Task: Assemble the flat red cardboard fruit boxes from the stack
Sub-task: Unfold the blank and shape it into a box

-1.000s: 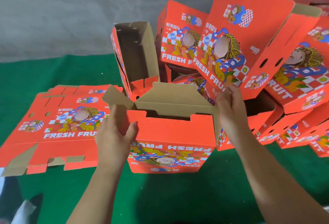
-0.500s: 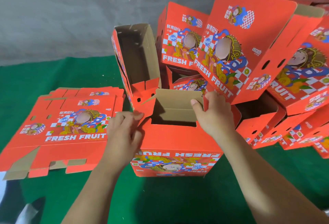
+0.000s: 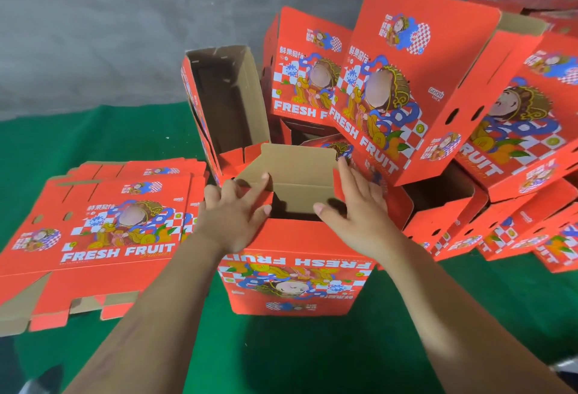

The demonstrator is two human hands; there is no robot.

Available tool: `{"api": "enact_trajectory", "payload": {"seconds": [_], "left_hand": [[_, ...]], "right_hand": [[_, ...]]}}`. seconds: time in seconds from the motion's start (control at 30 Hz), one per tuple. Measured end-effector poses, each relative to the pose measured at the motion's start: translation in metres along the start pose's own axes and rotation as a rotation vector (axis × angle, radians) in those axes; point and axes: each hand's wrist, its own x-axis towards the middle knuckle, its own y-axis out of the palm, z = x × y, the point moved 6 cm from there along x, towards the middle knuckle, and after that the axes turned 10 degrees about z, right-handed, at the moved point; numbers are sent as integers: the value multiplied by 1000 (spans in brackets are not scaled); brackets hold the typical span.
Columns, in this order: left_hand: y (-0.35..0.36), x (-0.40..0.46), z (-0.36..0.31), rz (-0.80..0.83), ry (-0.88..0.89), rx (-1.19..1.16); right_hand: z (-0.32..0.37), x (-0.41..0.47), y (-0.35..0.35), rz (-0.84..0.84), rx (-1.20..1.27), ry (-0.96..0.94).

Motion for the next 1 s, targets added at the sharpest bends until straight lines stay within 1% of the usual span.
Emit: {"api": "enact_trajectory", "payload": {"seconds": [0.07, 0.1, 0.17, 0.27, 0.33, 0.4, 0.43, 0.5, 0.57, 0.6, 0.63, 0.7, 0.77, 0.8, 0.83, 0.9, 0.93, 1.0], "left_hand": [[-3, -2, 0, -103, 11, -86], [-6, -3, 1, -157, 26, -164], [-9, -5, 3, -193, 71, -334], [-11, -4, 5, -155, 115, -505], [-13, -4, 7, -170, 97, -591], [-13, -5, 6, -181, 98, -595], [-10, -5, 7, -164, 100, -585], [-5, -4, 9, -134, 95, -570], [-3, -3, 13, -154, 87, -573], [-1, -2, 16, -163, 82, -625], [0, -1, 17, -140, 81, -707], [5, 0, 20, -42, 84, -790], [7, 2, 23, -7, 60, -754], [7, 2, 22, -4, 41, -722], [8, 3, 21, -4, 15, -664], [9, 1, 14, 2, -59, -460], [9, -1, 12, -2, -97, -372], [7, -5, 9, -37, -88, -330]], "right_hand": [[-4, -1, 3, 45, 23, -23], [-6, -1, 4, 53, 26, -24], [-7, 0, 4, 64, 50, -22], [-4, 3, 1, 22, 100, -57], [-5, 5, 3, 10, 55, -57], [-7, 6, 8, 32, -27, -29], [-9, 6, 10, 51, -25, 3], [-13, 8, 10, 65, 87, 70], [-13, 7, 7, 71, 247, 84], [-12, 7, 6, 87, 300, 76], [-10, 8, 6, 119, 293, 63], [-8, 8, 7, 246, 241, 40], [-10, 8, 4, 361, 231, 84], [-12, 8, 2, 373, 143, 93], [-13, 8, 2, 369, -18, 93], [-10, 8, 8, 298, -286, 92], [-6, 7, 12, 241, -356, 98], [-2, 5, 20, 154, -405, 100]]}}
